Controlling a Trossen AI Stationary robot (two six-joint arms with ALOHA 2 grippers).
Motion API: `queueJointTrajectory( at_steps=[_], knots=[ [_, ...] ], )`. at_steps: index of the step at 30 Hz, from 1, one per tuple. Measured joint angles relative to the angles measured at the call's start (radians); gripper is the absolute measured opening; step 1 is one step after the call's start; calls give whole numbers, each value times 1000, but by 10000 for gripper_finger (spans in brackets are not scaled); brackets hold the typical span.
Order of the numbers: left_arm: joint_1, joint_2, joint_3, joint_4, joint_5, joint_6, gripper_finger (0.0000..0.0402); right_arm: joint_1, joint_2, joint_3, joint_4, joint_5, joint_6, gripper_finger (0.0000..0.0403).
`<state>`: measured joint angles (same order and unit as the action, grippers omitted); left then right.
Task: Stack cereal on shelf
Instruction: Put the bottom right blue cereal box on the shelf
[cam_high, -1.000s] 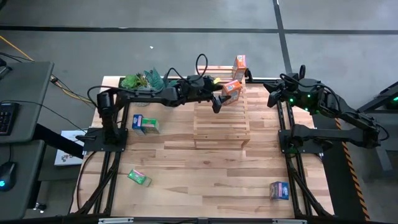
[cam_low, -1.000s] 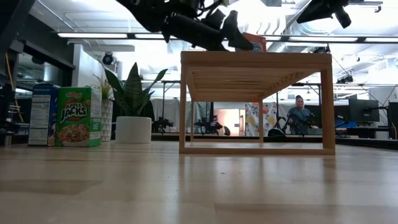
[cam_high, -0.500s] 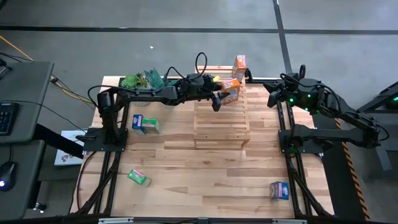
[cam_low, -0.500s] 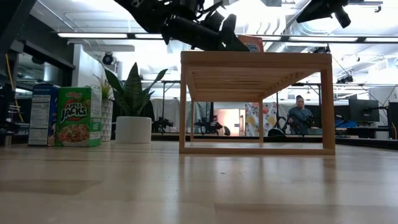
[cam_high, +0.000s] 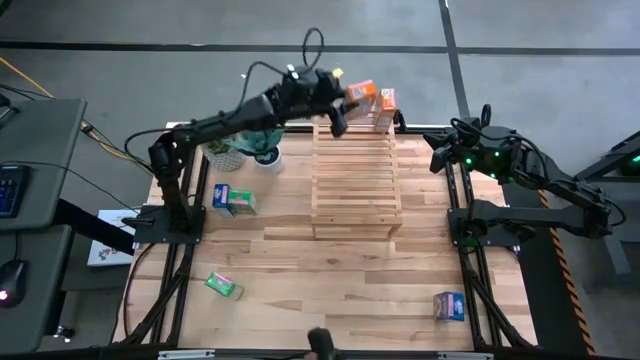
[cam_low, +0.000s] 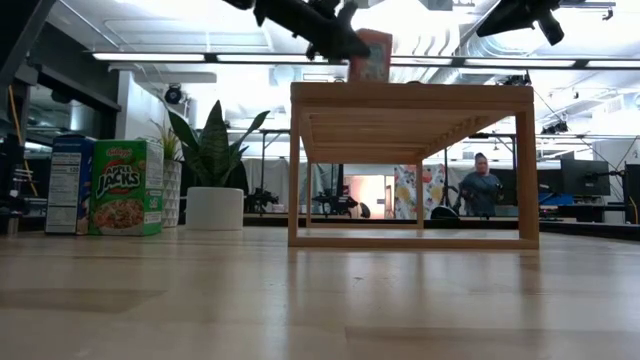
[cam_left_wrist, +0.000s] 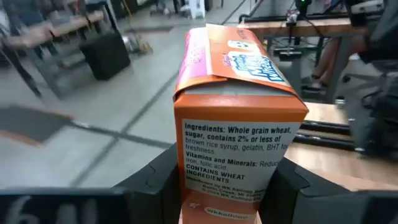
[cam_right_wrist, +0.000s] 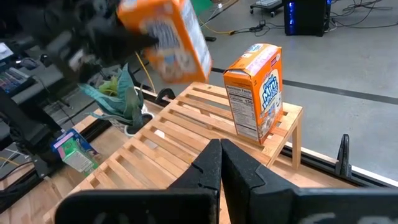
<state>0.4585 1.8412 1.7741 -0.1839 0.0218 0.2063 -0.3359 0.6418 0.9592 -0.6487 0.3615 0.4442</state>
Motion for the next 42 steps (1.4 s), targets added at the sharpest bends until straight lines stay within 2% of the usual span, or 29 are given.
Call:
queueJointTrajectory(
  at_steps=[3, 8, 13, 19, 22, 31, 42],
  knots=[
    [52, 4, 14, 23, 53, 4, 146, 0, 0, 0, -1, -1, -7, 0],
    [128, 78, 12, 35, 71, -122, 146, 0, 0, 0, -2, -3, -8, 0],
    [100, 155, 11, 90, 107, -202, 146, 0, 0, 0, -2, -3, -7, 0],
    [55, 180, 11, 93, -54, -164, 146, 0, 0, 0, -2, -4, 1, 0],
    [52, 177, 11, 105, -83, -164, 147, 0, 0, 0, -2, -4, 0, 0],
    [44, 179, -28, 168, -132, -241, 147, 0, 0, 0, -2, -5, 0, 0],
    [35, 195, -27, 185, -135, -317, 147, 0, 0, 0, 6, -6, 0, 0]
  ],
)
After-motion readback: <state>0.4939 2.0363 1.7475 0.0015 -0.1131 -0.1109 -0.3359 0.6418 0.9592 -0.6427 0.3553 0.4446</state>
